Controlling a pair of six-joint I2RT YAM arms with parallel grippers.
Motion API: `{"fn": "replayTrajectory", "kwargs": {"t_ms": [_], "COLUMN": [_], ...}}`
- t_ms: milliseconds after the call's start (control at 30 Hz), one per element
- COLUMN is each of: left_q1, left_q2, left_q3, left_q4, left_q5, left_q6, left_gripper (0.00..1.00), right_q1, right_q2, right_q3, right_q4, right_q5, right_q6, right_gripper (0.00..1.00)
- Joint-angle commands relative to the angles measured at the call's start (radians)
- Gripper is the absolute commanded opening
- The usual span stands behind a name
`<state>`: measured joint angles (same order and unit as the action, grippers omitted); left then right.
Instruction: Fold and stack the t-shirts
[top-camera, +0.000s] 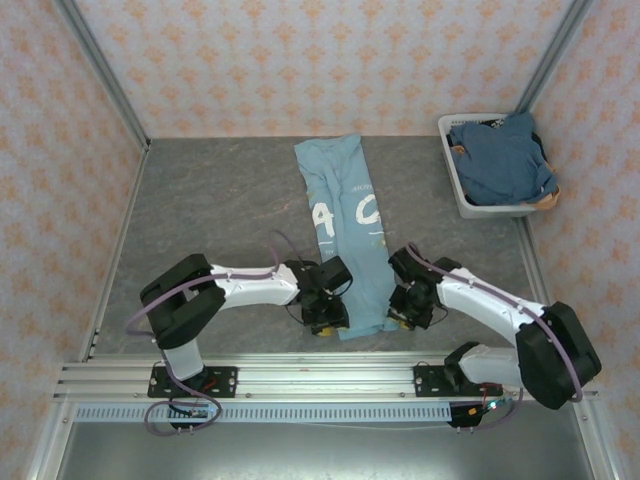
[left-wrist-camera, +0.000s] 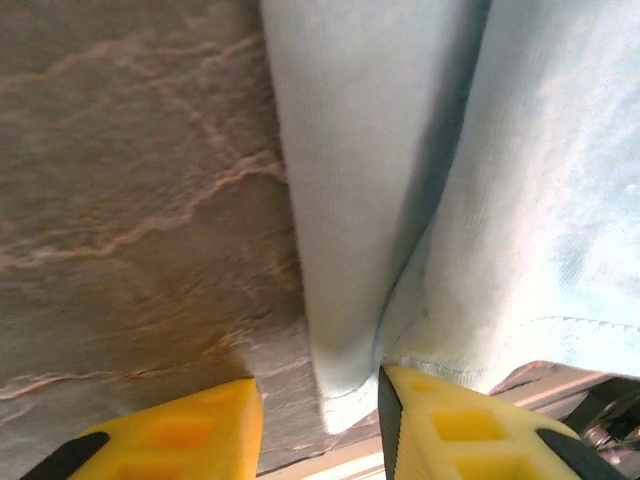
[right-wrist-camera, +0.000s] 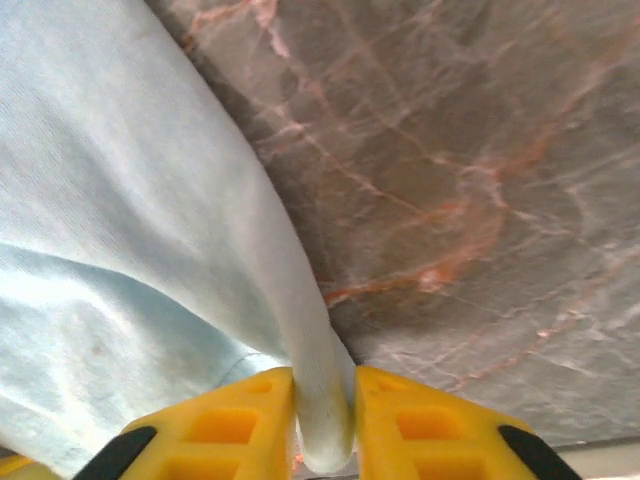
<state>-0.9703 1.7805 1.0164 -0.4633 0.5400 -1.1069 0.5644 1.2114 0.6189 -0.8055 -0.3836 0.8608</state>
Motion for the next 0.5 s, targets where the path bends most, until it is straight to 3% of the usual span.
{"fn": "replayTrajectory", "kwargs": {"t_ms": [0, 167, 333, 467], "left_q1": [-0.044, -0.036, -0.024, -0.004], "left_q2": [0.077, 0.071, -0.014, -0.053], "left_q3": [0.044, 0.054, -0.025, -0.055], "left_q4": [0.013, -0.105, -0.13, -0.146], "left_q5": [-0.026, -0.152, -0.16, -0.156], "left_q6": [-0.01, 0.029, 0.033, 0.047], "left_gripper": [0.25, 0.0, 0.0, 0.0], "right_q1": [0.005, 0.005, 0.016, 0.031], "right_q2": [-0.023, -0.093, -0.11, -0.035], "right_q3": [0.019, 0.013, 0.002, 0.025], "right_q4": [-0.107, -0.151, -0.108, -0.059], "right_q5": [0.085, 0.124, 0.075, 0.065], "right_q6": [-0.023, -0.047, -0.069, -0.099], "right_gripper": [0.27, 0.39, 0.41, 0.41]}}
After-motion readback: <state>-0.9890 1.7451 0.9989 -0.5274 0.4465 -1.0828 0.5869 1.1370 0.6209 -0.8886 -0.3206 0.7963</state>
